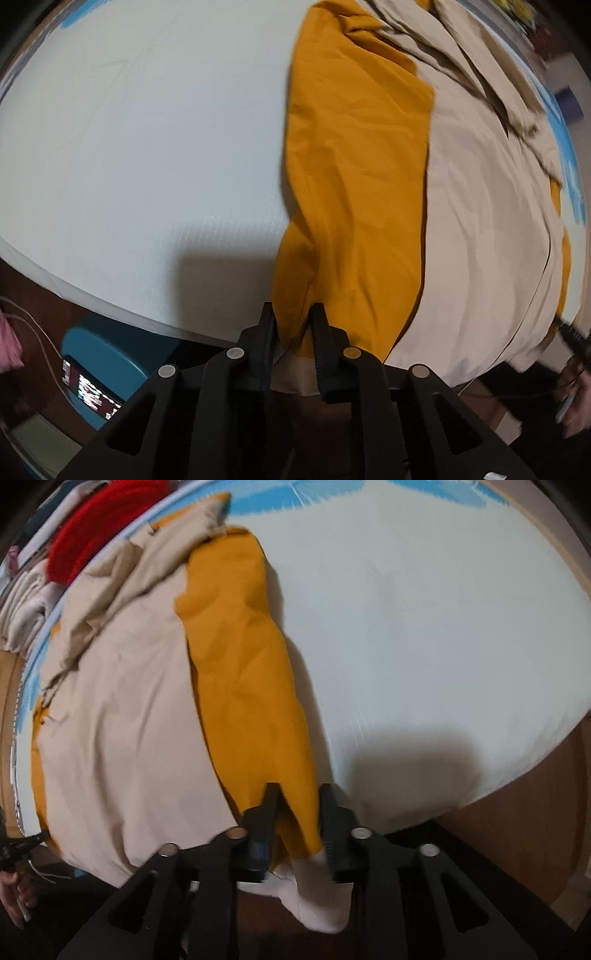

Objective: Fold large clothes

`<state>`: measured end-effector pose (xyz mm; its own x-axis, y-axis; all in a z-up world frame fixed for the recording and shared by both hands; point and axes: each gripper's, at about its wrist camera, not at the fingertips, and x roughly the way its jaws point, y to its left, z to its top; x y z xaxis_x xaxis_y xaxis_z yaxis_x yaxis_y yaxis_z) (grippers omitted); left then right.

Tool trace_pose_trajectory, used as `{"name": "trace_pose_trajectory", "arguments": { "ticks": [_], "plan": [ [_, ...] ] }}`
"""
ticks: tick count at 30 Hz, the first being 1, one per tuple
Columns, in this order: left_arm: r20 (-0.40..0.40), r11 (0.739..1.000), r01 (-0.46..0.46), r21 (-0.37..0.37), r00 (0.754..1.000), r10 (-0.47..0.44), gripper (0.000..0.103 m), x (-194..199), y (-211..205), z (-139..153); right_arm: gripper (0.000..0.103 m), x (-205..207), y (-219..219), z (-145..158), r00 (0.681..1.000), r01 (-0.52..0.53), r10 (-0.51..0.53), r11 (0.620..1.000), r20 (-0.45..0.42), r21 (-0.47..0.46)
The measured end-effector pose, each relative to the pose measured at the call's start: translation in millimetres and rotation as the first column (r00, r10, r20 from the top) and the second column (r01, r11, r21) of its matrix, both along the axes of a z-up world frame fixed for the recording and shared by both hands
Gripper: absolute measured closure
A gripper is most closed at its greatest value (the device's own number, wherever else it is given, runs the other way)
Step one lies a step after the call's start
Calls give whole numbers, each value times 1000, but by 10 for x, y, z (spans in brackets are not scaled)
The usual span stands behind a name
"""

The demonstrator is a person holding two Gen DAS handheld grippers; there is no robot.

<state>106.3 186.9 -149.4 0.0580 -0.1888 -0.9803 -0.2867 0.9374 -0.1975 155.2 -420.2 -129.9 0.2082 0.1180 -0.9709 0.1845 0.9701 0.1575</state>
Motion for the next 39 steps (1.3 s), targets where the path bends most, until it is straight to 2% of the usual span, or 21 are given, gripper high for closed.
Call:
{"name": "trace_pose_trajectory", "arguments": {
  "ticks": [3, 8, 15, 16, 18, 19, 20, 21, 23, 27, 31, 34, 39],
  "plan": [
    [-4, 1000, 10, 8, 1000, -10, 84, -7, -16, -41, 74, -12, -10, -21, 1000, -6, 6, 1000, 0, 0],
    [-16, 995, 73, 65, 997, -72, 78, -25, -44, -134, 74, -42, 44, -33, 999, -39, 39, 999, 2, -23],
    [-29, 989, 95, 110, 995, -92, 77, -125, -144, -125, 74, -29, 134, -96, 996, -88, 88, 994, -7, -67],
    [-26, 989, 95, 113, 995, -92, 78, -131, -157, -123, 73, -33, 148, -99, 995, -95, 95, 993, -8, -75],
    [-13, 987, 95, 133, 996, -94, 92, -140, -167, -102, 74, -32, 182, -109, 994, -109, 108, 990, -10, -88],
    [-2, 987, 88, 137, 996, -89, 95, -164, -219, -67, 74, -37, 198, -109, 993, -117, 116, 989, -10, -94],
    [9, 987, 85, 136, 996, -87, 97, -177, -225, -36, 78, -48, 219, -105, 992, -123, 123, 987, -8, -101],
    [20, 987, 89, 137, 996, -92, 97, -190, -240, 5, 90, -47, 242, -95, 991, -130, 131, 986, -3, -101],
    [47, 984, 113, 141, 992, -120, 98, -222, -289, 147, 96, -41, 285, -33, 990, -134, 136, 987, 20, -91],
    [133, 984, 158, 78, 977, -168, 99, -319, -331, 598, 98, -103, 279, 356, 986, -121, 122, 992, 112, -19],
    [276, 973, 229, 31, 934, -229, 99, -389, -331, 1217, 99, -221, 290, 925, 962, -157, 138, 985, 237, 66],
    [347, 975, 219, -48, 919, -189, 100, -483, -32, 1506, 99, -319, 256, 1314, 937, -179, 148, 981, 317, 72],
    [404, 963, 215, -163, 905, -133, 100, -608, 345, 1808, 100, -561, 118, 1761, 900, -200, 145, 975, 410, 96]
  ]
}}
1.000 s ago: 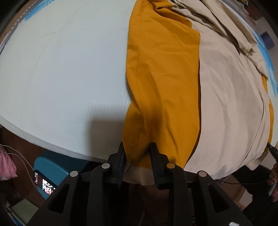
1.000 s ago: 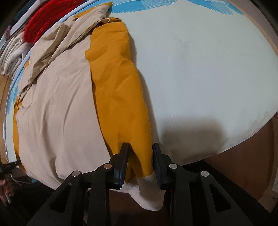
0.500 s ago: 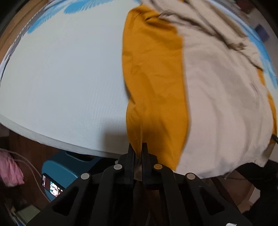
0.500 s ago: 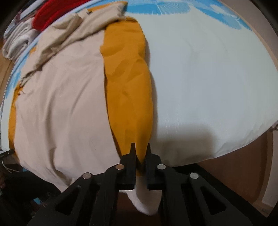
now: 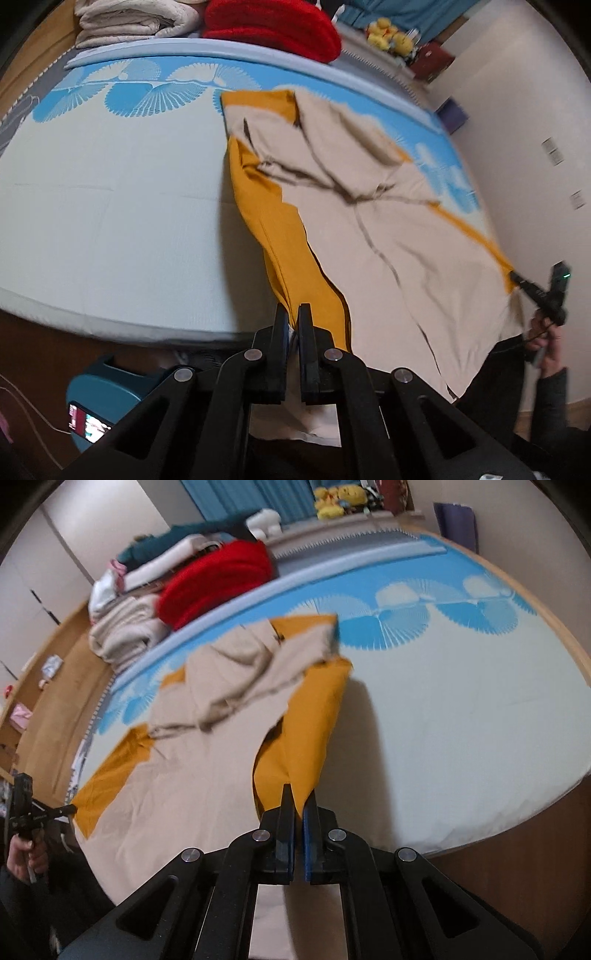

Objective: Fold large clothes

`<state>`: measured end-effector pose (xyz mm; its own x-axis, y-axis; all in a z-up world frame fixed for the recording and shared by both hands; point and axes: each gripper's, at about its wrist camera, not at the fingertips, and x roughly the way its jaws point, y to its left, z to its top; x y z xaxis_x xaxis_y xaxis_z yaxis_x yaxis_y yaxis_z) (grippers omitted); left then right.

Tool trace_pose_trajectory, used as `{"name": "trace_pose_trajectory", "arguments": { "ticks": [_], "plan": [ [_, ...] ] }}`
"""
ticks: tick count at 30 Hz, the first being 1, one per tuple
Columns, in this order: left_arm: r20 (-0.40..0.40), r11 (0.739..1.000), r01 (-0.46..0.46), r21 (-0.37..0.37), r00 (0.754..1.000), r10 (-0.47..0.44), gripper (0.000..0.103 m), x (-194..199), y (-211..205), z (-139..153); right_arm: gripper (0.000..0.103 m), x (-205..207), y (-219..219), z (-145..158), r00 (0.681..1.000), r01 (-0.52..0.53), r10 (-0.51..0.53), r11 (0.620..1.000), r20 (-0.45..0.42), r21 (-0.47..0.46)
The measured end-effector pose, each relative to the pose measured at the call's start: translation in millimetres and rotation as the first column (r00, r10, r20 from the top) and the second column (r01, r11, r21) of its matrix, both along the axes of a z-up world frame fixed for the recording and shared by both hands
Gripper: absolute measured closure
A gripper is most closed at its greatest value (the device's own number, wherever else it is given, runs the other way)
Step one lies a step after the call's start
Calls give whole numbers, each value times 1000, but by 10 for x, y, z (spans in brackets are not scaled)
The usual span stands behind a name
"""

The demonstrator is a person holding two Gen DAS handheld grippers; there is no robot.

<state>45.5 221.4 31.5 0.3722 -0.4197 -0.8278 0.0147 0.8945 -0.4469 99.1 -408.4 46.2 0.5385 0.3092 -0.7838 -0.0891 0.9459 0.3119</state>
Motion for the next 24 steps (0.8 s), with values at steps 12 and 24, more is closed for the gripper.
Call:
{"name": "trace_pose_trajectory", "arguments": {
  "ticks": [12, 24],
  "plan": [
    [-30, 985, -45, -166, 999, 41, 100, -20, 168, -195, 100, -444, -573, 149, 999, 41, -42, 994, 6, 103],
    [-106, 907, -333, -258, 943, 316, 100, 1835, 512, -1146, 100, 1868, -381, -541, 998, 64, -63, 998, -29, 27]
  ]
}}
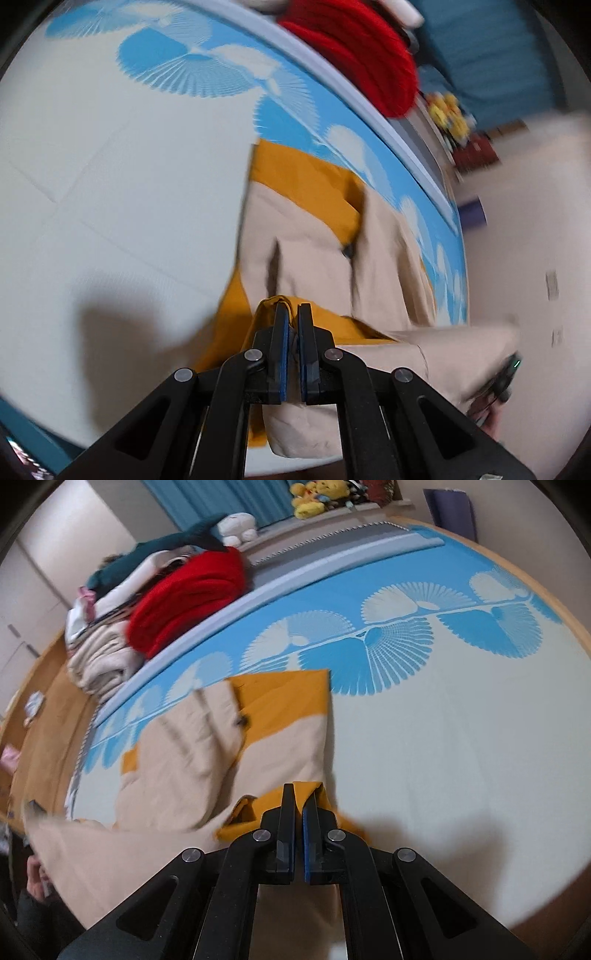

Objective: Fold large clothes

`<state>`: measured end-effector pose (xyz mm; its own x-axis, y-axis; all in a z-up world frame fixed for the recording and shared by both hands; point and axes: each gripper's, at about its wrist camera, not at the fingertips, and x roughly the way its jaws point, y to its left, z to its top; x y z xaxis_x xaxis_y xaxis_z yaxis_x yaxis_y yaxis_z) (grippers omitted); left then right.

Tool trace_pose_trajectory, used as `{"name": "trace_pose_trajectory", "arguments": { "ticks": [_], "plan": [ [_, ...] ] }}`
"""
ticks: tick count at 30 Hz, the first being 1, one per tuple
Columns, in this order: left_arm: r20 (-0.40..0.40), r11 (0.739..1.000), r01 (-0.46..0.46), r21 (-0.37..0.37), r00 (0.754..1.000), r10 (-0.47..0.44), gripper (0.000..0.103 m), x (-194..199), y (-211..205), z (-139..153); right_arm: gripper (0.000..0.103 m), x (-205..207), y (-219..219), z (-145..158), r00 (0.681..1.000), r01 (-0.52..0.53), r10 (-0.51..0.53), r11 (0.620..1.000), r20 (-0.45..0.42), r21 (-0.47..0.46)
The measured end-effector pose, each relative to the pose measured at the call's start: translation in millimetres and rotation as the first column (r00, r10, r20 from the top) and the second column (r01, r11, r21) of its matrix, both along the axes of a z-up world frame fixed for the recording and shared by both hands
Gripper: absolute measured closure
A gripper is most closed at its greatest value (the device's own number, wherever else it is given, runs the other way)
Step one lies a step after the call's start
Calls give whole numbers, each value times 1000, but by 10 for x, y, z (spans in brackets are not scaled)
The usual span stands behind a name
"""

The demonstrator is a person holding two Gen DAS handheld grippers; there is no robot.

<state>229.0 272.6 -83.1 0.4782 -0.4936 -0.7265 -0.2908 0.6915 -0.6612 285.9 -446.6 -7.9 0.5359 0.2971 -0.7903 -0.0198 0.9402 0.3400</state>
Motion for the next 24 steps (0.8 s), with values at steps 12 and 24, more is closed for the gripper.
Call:
{"name": "trace_pose_trajectory", "arguments": {
  "ticks": [12, 24],
  "plan": [
    [-130, 997, 74, 17, 989, -71, 87, 387, 24, -342, 100, 988, 215, -735, 985, -27, 22, 999, -171, -25],
    [-81, 926, 373, 61, 926, -367, 50, -208, -455, -145, 44, 494, 138, -421, 995, -72, 85, 977, -56, 203]
  ]
}}
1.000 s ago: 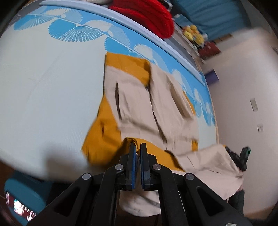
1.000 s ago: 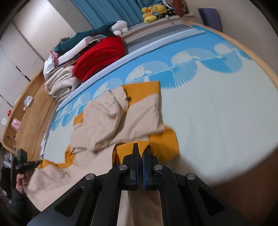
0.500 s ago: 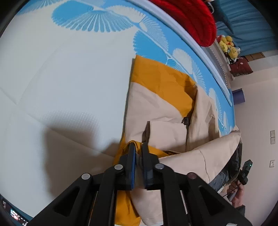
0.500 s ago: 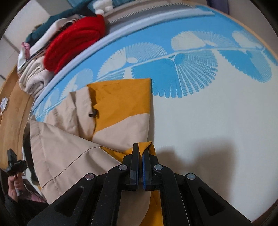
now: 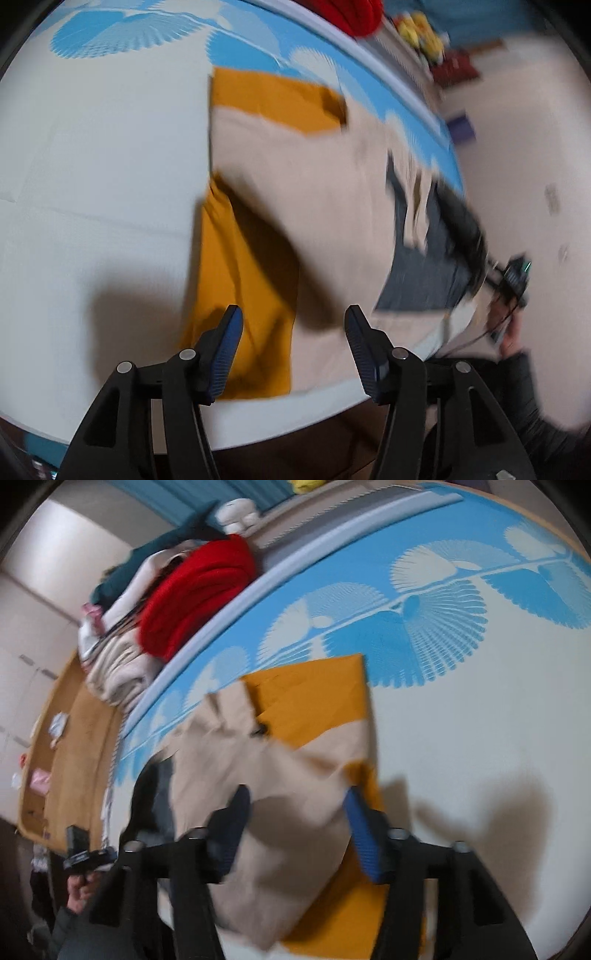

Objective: Fold large clothes

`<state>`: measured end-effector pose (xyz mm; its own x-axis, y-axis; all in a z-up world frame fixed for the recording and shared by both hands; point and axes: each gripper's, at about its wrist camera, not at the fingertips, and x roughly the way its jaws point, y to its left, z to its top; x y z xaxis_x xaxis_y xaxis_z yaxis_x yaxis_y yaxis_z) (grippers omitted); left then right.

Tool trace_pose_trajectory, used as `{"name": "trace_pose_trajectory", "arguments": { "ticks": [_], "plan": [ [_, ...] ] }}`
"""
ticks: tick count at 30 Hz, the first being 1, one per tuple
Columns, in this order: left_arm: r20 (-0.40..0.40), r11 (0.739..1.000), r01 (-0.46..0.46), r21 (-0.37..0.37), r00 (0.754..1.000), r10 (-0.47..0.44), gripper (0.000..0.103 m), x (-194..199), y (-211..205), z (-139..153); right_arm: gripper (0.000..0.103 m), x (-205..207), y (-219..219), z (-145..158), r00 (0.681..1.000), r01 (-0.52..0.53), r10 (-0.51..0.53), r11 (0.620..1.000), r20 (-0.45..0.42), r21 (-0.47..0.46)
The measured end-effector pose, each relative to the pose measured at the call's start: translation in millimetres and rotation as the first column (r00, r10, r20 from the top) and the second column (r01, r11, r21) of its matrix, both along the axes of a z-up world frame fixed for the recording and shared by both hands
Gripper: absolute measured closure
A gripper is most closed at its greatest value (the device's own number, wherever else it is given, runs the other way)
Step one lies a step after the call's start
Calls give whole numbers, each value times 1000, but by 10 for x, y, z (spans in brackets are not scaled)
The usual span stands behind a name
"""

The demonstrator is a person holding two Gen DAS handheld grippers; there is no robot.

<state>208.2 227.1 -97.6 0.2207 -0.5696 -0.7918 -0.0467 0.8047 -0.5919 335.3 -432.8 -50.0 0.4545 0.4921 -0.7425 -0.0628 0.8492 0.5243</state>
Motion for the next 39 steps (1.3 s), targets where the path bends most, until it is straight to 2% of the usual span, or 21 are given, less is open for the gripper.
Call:
{"name": "trace_pose_trajectory", "arguments": {
  "ticks": [6, 9, 11, 13, 15, 17, 20, 23, 26, 28, 32, 39],
  "plan": [
    [14, 990, 95, 104, 995, -97, 50, 12, -345, 39, 43, -285, 324, -93, 980, -196, 194, 979, -42, -56],
    [36, 975, 110, 191, 992, -119, 52, 135, -523, 62, 43, -377, 514, -160, 958, -286, 280, 948, -62, -139],
    [39, 966, 123, 226, 990, -135, 58, 256, -645, 59, 43, -398, 614, -290, 939, -340, 322, 922, -121, -186],
    [59, 967, 109, 232, 990, -126, 62, 375, -722, 87, 43, -401, 707, -456, 917, -392, 354, 885, -187, -252],
    [100, 976, 70, 208, 991, -92, 65, 506, -755, 164, 43, -394, 787, -548, 898, -434, 384, 853, -213, -291],
    [149, 984, 16, 180, 988, -44, 65, 634, -757, 253, 43, -353, 828, -505, 898, -437, 400, 862, -184, -256],
    [187, 987, -82, 141, 981, 55, 65, 833, -697, 313, 43, -198, 855, -288, 924, -382, 376, 910, -67, -158],
    [191, 977, -175, 122, 970, 150, 65, 965, -590, 311, 43, -25, 869, -140, 949, -310, 315, 944, 24, -112],
    [202, 955, -262, 137, 952, 232, 65, 1016, -433, 334, 43, 172, 769, -26, 977, -169, 179, 981, 119, -91],
    [238, 937, -310, 159, 933, 268, 65, 1024, -331, 398, 43, 258, 672, 15, 983, -71, 84, 994, 161, -88],
    [270, 901, -407, 150, 893, 359, 64, 982, -80, 470, 43, 343, 569, 65, 981, 35, -9, 991, 195, -132],
    [260, 858, -487, 164, 860, 439, 63, 855, 143, 457, 43, 421, 468, 220, 957, 155, -93, 965, 275, -212]
  ]
}}
